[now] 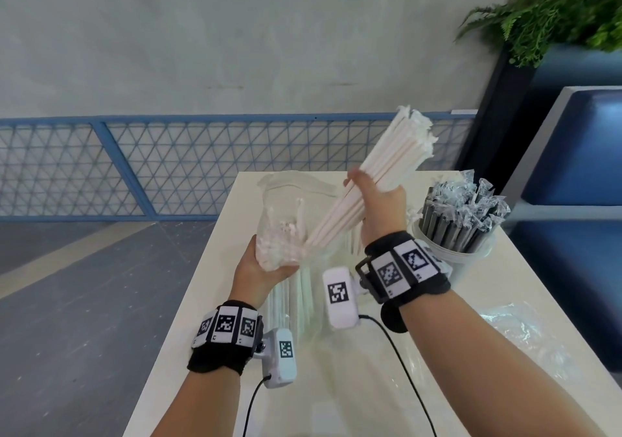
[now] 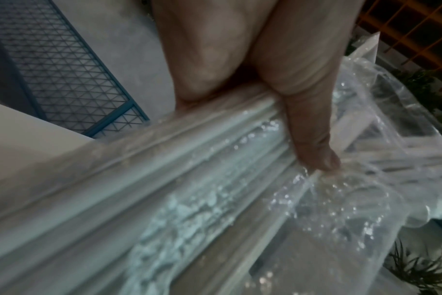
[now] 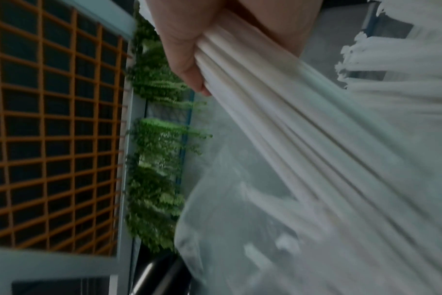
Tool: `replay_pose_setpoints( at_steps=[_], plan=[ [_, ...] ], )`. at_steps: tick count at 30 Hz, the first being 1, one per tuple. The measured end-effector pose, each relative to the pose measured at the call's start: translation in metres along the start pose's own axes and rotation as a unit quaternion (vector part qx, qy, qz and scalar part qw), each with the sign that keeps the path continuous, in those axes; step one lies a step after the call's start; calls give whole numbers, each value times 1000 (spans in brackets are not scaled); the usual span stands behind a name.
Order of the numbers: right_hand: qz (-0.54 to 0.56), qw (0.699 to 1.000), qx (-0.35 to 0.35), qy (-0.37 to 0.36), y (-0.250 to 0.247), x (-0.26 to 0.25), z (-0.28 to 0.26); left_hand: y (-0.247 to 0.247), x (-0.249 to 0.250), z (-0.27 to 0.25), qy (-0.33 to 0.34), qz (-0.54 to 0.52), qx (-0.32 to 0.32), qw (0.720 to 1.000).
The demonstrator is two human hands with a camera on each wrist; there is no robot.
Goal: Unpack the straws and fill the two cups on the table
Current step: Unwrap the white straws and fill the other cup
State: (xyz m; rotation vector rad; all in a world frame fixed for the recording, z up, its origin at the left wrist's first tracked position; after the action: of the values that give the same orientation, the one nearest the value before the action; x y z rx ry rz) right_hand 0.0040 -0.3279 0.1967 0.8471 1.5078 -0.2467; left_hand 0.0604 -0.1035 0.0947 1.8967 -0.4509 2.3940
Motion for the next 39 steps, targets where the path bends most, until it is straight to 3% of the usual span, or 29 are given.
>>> replay_pose_setpoints(
  at_steps=[6, 9, 13, 17, 22, 27, 31, 35, 39],
  plan=[
    [74, 995, 15, 64, -13, 11, 8, -9, -4, 1, -7, -23, 46, 999],
    [101, 993, 15, 63, -17, 6, 8, -7, -4, 3, -6, -22, 50, 999],
    [79, 995, 65, 16, -34, -20, 12, -10, -7, 3, -11, -22, 63, 998],
    [103, 985, 105, -89, -52, -57, 6, -12, -9, 4, -8, -25, 70, 997],
    [-48, 992, 83, -79, -38, -38, 8, -6, -5, 4, -8, -21, 59, 998],
    [-118, 985, 72, -104, -33, -8, 15, 0, 0, 1, -9, -27, 46, 999],
    [-229, 958, 27, -172, -20, -11, 14, -1, -1, 0, -12, -29, 46, 998],
    [-383, 904, -16, -189, -8, 7, 16, 1, -2, 0, -12, -34, 41, 999],
    [-409, 895, 1, -177, -13, 0, 20, 2, -5, 1, -12, -28, 41, 999]
  ],
)
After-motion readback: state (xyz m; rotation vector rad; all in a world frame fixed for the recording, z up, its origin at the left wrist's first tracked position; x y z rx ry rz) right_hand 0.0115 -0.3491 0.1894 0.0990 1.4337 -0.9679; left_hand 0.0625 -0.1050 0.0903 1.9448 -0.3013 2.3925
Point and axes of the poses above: each hand's wrist, its own z-axis towards the middle knuckle, its own y-axis out of the palm, x = y × z, the point moved 10 cm from there along z, towards the middle knuckle, and after that the axes turned 11 degrees about y, right-handed, at the moved point
